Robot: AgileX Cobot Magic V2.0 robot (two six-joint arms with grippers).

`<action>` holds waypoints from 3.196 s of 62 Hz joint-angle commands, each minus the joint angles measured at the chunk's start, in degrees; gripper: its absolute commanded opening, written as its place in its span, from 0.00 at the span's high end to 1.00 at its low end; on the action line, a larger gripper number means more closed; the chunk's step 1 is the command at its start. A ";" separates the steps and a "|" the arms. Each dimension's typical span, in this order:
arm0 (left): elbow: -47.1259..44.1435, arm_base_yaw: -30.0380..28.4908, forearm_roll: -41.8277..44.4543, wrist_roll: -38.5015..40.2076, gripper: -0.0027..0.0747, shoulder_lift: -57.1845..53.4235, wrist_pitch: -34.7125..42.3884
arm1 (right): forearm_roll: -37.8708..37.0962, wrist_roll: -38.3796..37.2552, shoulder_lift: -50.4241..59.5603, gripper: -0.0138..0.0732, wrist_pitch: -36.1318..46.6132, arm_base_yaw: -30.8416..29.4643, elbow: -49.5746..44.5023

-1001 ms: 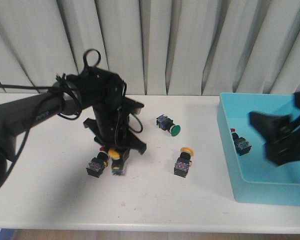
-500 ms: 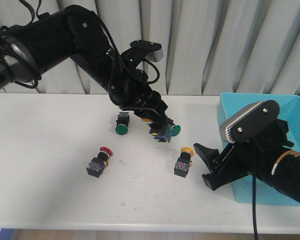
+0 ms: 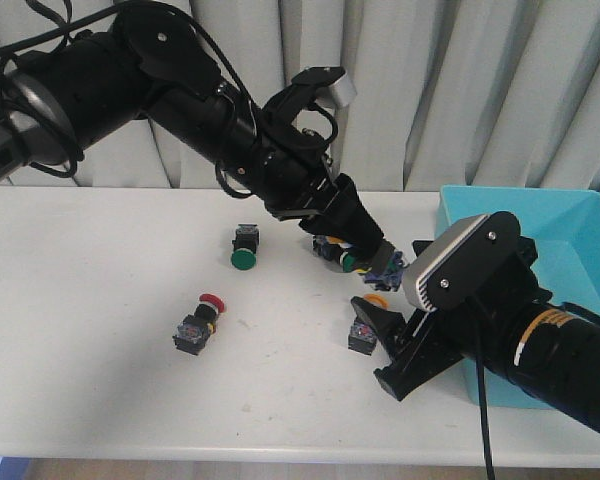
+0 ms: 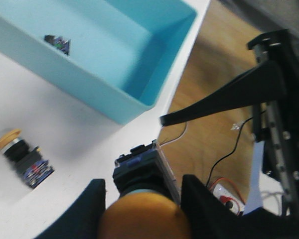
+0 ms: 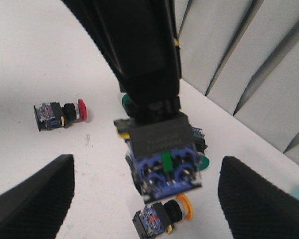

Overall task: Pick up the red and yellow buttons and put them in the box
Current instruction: 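Pass the yellow-capped button from the left gripper to the right gripper, then move the yellow button into the blue box with the right gripper and release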

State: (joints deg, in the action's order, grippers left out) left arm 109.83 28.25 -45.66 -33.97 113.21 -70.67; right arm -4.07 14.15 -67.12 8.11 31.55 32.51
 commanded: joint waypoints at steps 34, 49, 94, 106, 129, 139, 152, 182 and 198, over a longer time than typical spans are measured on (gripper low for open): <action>1.72 0.22 -10.16 2.55 0.97 -3.46 -1.33 | -0.60 0.64 -0.92 0.86 10.41 0.00 1.54; 1.72 0.22 -10.12 2.47 0.90 -3.46 -1.33 | -0.31 2.26 -0.92 0.85 11.26 0.00 1.54; 2.22 -0.14 -9.78 -5.32 0.28 -4.71 1.84 | 10.47 5.80 -0.92 0.84 10.44 -9.43 3.08; 8.80 -2.74 -0.87 -1.91 0.44 -7.24 7.88 | 14.75 5.72 -1.68 0.84 3.42 -20.67 7.54; 14.10 -6.17 37.03 24.68 0.98 -10.15 8.98 | 18.15 4.39 -19.47 0.84 -17.11 -37.23 22.36; 14.10 -6.17 40.79 27.98 0.98 -9.92 8.11 | 18.10 1.36 -29.82 0.83 -24.97 -41.35 29.11; 14.10 -6.17 40.80 27.98 0.98 -9.92 7.77 | 16.18 0.68 -40.01 0.82 -34.61 -41.60 38.33; 14.10 -6.17 40.80 27.98 0.98 -9.92 7.72 | 10.22 -2.00 -50.80 0.35 -43.77 -41.60 50.19; 14.10 -6.17 40.73 27.98 0.97 -9.92 7.72 | 11.34 -1.32 -46.34 0.21 -46.96 -41.60 54.33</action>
State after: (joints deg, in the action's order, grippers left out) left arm 122.57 22.03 -4.52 -6.55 106.15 -65.86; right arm 6.51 12.43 -120.22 -38.49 -9.77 83.53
